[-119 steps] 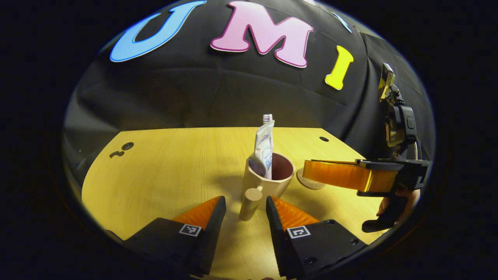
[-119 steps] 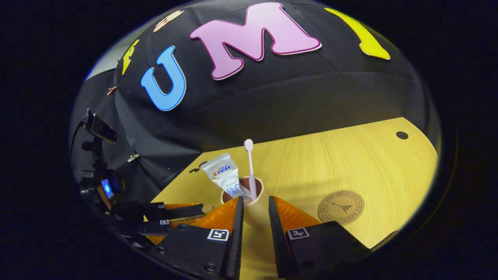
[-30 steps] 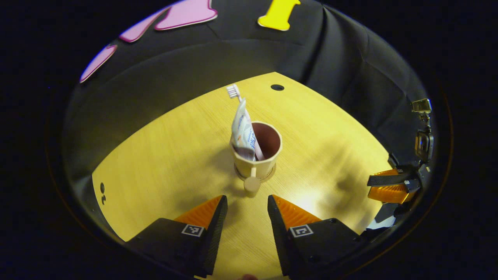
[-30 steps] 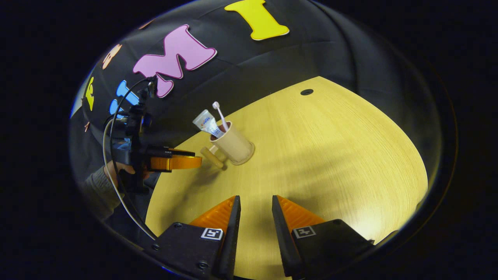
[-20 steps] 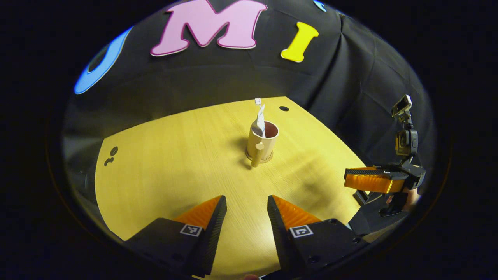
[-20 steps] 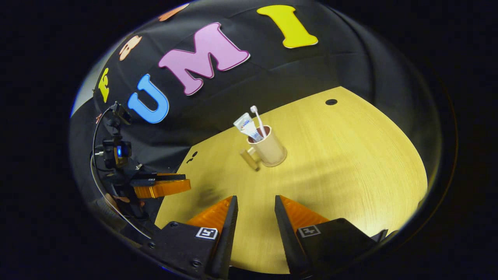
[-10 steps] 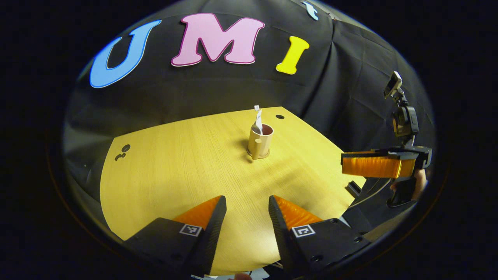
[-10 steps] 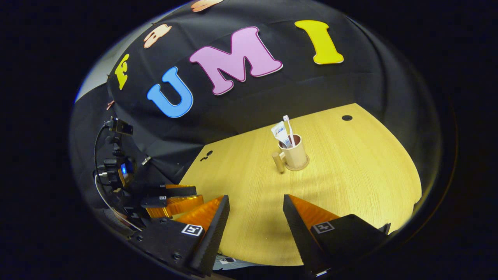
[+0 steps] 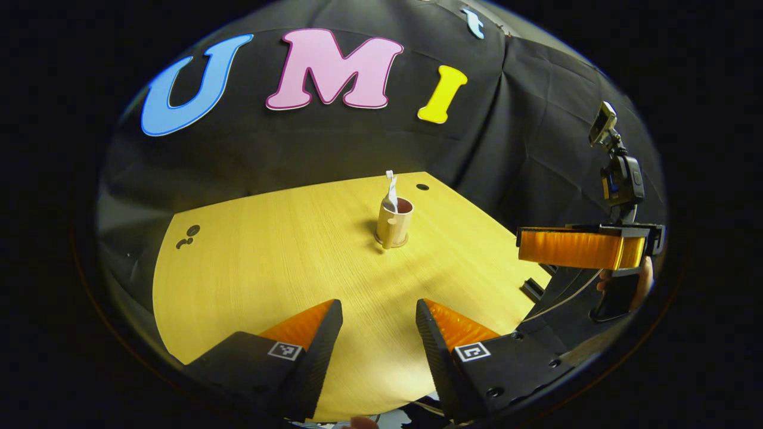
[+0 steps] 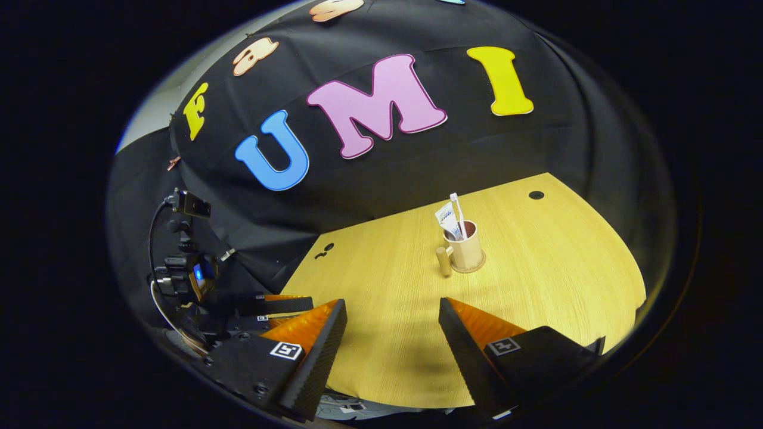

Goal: Put the toothbrush and toothpaste on the desktop into the cup, then pick up the cup and place it on the coaster on the desktop.

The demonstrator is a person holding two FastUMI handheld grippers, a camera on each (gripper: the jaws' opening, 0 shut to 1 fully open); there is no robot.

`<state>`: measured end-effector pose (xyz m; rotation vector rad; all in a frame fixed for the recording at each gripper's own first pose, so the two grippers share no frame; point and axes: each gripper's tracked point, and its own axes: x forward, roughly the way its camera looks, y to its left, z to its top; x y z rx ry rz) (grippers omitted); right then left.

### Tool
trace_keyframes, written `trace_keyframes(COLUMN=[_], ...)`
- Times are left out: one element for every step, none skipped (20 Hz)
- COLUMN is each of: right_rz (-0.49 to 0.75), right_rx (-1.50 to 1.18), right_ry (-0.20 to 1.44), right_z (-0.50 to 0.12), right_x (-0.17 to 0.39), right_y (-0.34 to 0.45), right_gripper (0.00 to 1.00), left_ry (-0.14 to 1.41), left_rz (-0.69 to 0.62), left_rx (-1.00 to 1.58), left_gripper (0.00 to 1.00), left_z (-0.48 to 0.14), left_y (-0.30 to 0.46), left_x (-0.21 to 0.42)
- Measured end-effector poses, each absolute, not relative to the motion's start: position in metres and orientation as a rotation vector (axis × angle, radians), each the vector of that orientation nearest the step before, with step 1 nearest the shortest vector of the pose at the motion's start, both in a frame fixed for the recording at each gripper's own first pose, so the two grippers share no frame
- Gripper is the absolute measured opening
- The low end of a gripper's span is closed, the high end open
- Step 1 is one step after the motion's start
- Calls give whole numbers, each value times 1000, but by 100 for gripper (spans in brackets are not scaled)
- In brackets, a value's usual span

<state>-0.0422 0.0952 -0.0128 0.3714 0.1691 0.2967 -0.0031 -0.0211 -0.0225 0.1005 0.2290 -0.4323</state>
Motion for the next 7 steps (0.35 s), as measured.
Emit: trace_keyframes(right_rz=[289,288,296,301,304,309,319], right_rx=[363,357,353,348,342,338,336], right_ry=[166,171,176,176,174,174,178], right_z=[-13,-15,-16,-14,-14,-13,-13], right_x=[-41,-40,-40,-40,-39,-38,-37], right_y=[94,94,95,97,95,94,95], right_gripper=[96,96,96,96,96,96,96], left_ry=[225,223,221,218,210,204,203], left_rz=[-433,-433,-429,-421,-405,-394,-387], left_rx=[93,84,73,64,55,43,27], left_gripper=[78,78,78,78,78,78,78], left_z=[-22,-22,-22,-20,-19,-16,-17], left_y=[-20,-21,-21,-20,-16,-13,-12], left_x=[-4,-6,-6,-6,-6,-6,-7])
